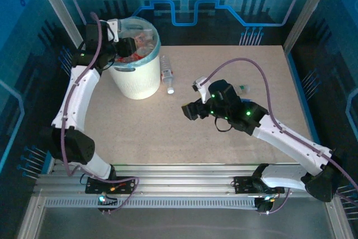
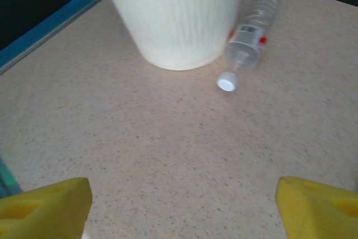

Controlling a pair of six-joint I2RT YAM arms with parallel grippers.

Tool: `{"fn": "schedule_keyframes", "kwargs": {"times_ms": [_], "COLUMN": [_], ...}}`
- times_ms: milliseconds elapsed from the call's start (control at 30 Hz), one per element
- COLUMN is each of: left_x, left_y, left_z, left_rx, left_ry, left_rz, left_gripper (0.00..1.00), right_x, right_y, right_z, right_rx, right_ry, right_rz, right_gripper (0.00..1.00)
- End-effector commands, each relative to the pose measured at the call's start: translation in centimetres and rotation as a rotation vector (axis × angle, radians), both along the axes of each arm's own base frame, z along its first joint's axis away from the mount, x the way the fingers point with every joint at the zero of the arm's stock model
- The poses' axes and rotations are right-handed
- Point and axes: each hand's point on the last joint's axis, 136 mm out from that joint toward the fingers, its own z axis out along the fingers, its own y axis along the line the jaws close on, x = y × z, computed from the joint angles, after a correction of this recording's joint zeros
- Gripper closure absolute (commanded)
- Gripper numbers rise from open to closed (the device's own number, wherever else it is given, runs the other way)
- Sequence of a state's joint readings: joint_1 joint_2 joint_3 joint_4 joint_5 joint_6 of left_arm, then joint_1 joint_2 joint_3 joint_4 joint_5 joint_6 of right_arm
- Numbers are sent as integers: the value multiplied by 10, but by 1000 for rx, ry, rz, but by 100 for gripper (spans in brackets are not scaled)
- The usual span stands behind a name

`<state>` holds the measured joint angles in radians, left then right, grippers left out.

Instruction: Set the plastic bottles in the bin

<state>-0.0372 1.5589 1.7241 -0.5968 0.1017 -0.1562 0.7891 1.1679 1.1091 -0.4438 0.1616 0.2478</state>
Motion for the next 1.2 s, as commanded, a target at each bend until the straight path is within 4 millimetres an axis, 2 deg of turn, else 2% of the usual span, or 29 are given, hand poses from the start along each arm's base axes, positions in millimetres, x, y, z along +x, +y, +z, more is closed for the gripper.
{"fn": "schedule_keyframes", "kwargs": {"times_ms": [0,67,133,200,300,400,500,633,767,967,1167], "left_x": [-23,-32,-42,-57,-84,-113,-134,-150,-151,-150,-151], "left_y": [-4,-16,-32,-53,-87,-106,-107,-103,-95,-94,-92], "left_z": [55,60,60,58,43,28,15,-7,-21,-25,-29], "left_rx": [-4,5,30,54,70,85,89,137,162,154,157], "left_ry": [-133,-153,-176,-207,-228,-251,-289,-324,-329,-317,-310], "left_rz": [14,-14,-53,-113,-232,-337,-387,-416,-385,-375,-367], "left_gripper": [49,48,47,45,41,34,28,25,24,23,22], "right_x": [18,28,35,43,56,73,91,115,140,162,180], "right_y": [-38,-51,-54,-46,-24,0,25,54,72,92,108], "right_z": [3,-7,-14,-18,-27,-44,-65,-94,-124,-167,-194], "right_rx": [-12,1,25,48,80,88,84,75,49,6,-9], "right_ry": [19,71,122,143,178,233,300,352,390,462,489], "right_rz": [-180,-255,-296,-292,-263,-233,-200,-176,-190,-195,-185], "right_gripper": [12,12,12,12,13,18,25,29,29,29,32]}}
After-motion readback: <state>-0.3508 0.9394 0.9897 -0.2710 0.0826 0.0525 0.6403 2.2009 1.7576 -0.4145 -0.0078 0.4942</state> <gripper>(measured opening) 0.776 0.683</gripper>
